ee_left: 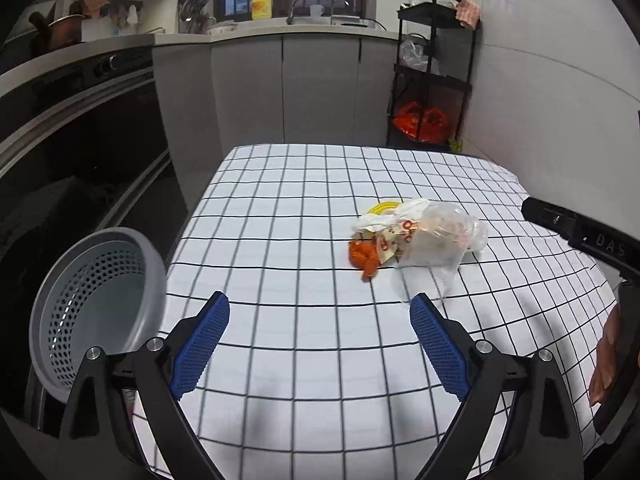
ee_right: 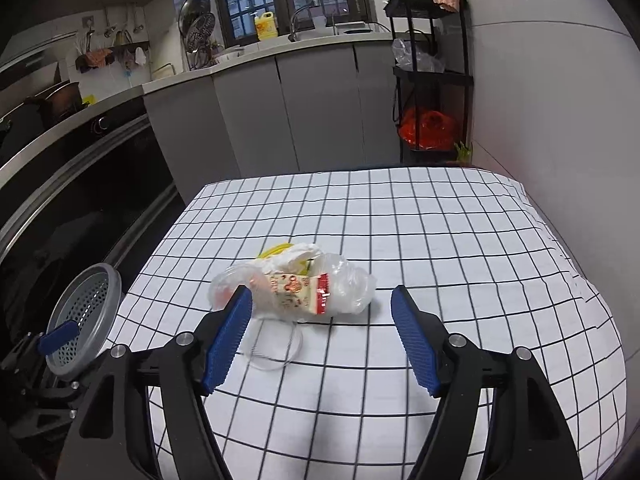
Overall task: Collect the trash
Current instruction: 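Move both grippers back over the table toward the clear plastic cup, then close the left gripper around the clear plastic cup, then grasp the red-and-white snack wrapper with the right gripper while the left gripper holds the cup, then carry the cup in the left gripper and wrapper in the right gripper over the basket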
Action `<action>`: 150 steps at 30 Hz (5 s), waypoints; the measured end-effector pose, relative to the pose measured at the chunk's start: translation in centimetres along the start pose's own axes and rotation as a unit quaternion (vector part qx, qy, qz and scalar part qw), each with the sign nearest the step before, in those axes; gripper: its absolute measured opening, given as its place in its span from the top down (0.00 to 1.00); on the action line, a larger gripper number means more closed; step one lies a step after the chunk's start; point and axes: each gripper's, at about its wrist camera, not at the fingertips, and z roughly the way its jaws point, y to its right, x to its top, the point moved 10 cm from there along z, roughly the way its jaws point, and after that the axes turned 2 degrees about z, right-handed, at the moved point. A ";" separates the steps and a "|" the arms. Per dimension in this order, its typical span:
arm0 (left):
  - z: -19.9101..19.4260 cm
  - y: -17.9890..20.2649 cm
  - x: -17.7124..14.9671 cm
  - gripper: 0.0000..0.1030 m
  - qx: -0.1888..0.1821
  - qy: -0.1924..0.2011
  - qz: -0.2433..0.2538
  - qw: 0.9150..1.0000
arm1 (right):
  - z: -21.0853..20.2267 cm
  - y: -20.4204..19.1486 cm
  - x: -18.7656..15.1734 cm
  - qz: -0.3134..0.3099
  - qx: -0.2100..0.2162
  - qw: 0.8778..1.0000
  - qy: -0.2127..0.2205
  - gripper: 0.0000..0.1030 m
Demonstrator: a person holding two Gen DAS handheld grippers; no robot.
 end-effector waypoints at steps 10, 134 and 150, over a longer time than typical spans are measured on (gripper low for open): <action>4.4 5.9 1.0 0.09 -0.031 -0.002 0.028 0.999 | -0.1 5.4 1.1 0.089 0.006 0.996 -0.009 0.32; -5.8 -27.4 -3.2 0.53 0.168 -0.016 -0.127 0.977 | 2.8 -30.7 -7.4 -0.172 0.167 0.970 -0.043 0.83; -2.9 -32.2 -4.9 0.52 0.174 -0.056 -0.149 0.972 | 8.9 -37.9 -8.7 -0.188 0.179 0.959 -0.111 0.82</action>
